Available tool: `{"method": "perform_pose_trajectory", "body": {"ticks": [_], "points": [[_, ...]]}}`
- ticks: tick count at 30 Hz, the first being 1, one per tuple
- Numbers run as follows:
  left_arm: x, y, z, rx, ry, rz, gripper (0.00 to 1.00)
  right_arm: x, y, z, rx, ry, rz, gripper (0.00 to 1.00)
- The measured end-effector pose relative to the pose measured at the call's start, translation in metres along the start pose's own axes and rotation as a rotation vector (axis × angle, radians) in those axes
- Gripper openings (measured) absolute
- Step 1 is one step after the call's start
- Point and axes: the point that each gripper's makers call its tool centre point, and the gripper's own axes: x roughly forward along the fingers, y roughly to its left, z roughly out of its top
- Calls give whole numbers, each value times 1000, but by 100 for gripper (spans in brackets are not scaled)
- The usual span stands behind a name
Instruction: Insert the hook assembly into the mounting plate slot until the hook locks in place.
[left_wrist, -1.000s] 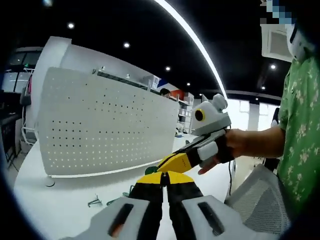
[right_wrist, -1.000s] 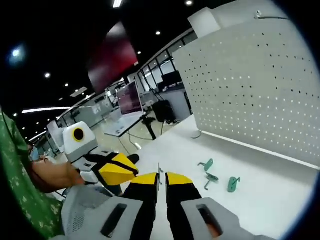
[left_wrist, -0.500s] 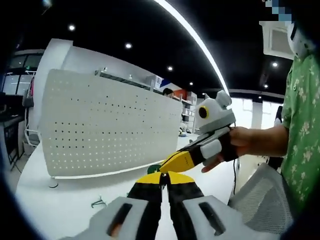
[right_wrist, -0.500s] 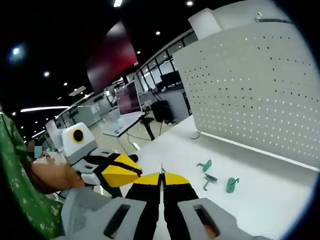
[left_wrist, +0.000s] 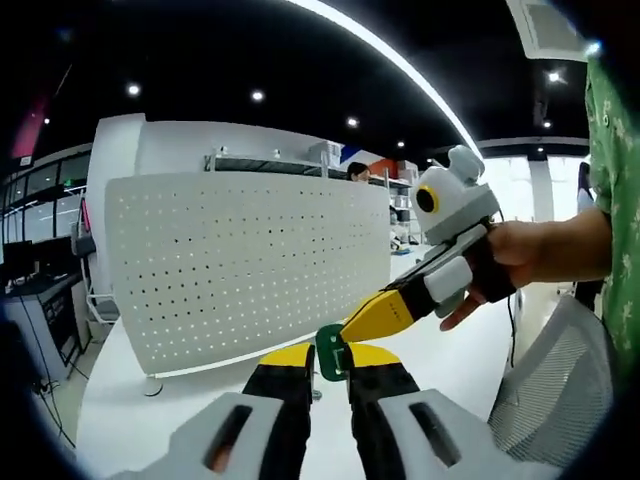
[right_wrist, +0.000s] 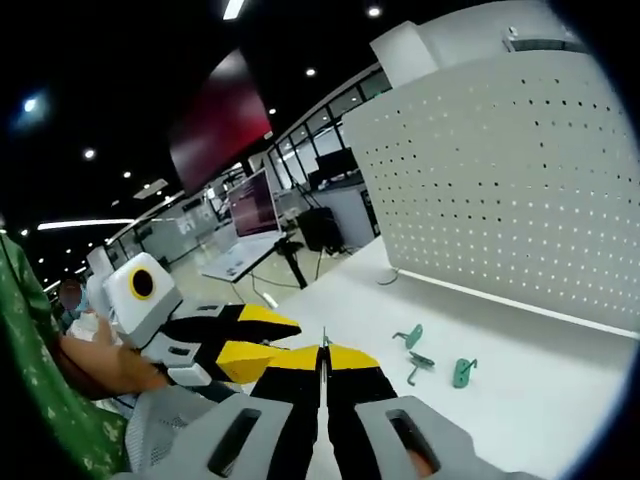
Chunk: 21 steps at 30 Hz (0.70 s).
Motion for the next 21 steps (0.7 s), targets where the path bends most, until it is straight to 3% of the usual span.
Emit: {"method": "perform_pose_trajectory", "body": {"ticks": [21], "points": [[6, 0, -1, 24, 18, 47, 4, 1, 9, 7, -12, -25, 6, 0]]}}
